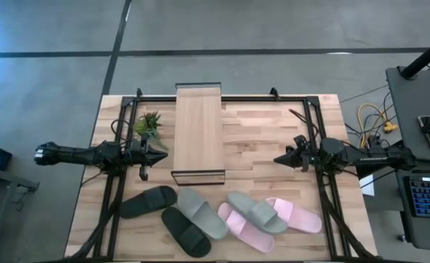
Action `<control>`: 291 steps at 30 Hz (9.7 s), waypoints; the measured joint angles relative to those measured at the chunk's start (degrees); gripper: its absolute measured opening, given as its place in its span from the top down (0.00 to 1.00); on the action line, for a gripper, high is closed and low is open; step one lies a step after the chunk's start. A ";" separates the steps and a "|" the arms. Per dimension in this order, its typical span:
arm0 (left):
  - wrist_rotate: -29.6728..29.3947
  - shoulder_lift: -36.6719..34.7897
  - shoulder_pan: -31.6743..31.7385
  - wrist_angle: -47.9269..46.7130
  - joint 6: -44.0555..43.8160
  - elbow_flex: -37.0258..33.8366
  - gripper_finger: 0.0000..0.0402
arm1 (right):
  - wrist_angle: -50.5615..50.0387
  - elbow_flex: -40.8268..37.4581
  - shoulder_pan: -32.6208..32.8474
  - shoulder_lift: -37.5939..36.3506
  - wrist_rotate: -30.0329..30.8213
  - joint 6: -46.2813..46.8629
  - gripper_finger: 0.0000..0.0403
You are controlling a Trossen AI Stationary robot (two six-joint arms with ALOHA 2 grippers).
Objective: Pick and place slides into the shelf
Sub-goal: Put the left gray slide on the shelf
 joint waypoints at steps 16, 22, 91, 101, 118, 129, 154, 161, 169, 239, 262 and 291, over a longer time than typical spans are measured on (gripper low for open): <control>-0.02 0.02 0.00 -0.02 0.02 0.00 1.00 | 24.21 0.02 0.02 1.87 16.24 -1.44 0.98; 0.00 -0.03 -0.02 0.02 0.02 0.02 1.00 | 24.00 4.65 1.98 8.46 13.13 3.49 0.97; -1.62 7.72 -0.07 6.99 -25.79 0.00 1.00 | -53.10 64.30 2.12 88.21 -47.84 -67.85 0.45; -1.64 9.12 -0.04 6.97 -28.63 0.00 1.00 | -46.41 58.92 5.50 88.21 -47.82 -65.27 0.45; -1.64 9.91 -0.04 6.99 -28.59 0.02 1.00 | -40.41 56.31 9.03 88.21 -50.48 -57.61 0.76; -1.64 10.09 -0.07 7.04 -28.59 0.00 1.00 | -42.61 56.22 9.20 83.35 -52.89 -52.13 0.97; -3.98 9.94 -0.07 12.25 -28.51 0.01 1.00 | 4.69 52.81 -6.38 56.87 24.99 10.92 0.95; -3.96 10.03 -0.04 12.17 -28.50 0.00 1.00 | 16.65 63.85 -9.85 77.30 18.53 20.06 0.94; -3.57 9.93 -0.04 12.21 -28.52 0.02 1.00 | -6.94 83.52 -9.99 90.30 25.77 23.75 0.94; -1.81 9.93 -0.04 14.84 -36.09 0.02 1.00 | -49.52 95.84 -19.20 93.28 28.52 -16.60 0.64; -5.00 9.64 -0.05 19.99 -36.06 0.01 1.00 | -52.23 95.49 -31.52 97.37 19.07 -24.66 0.88; -5.55 9.62 -0.06 19.47 -35.58 0.00 1.00 | -50.75 95.64 -26.64 98.27 15.22 -25.19 0.88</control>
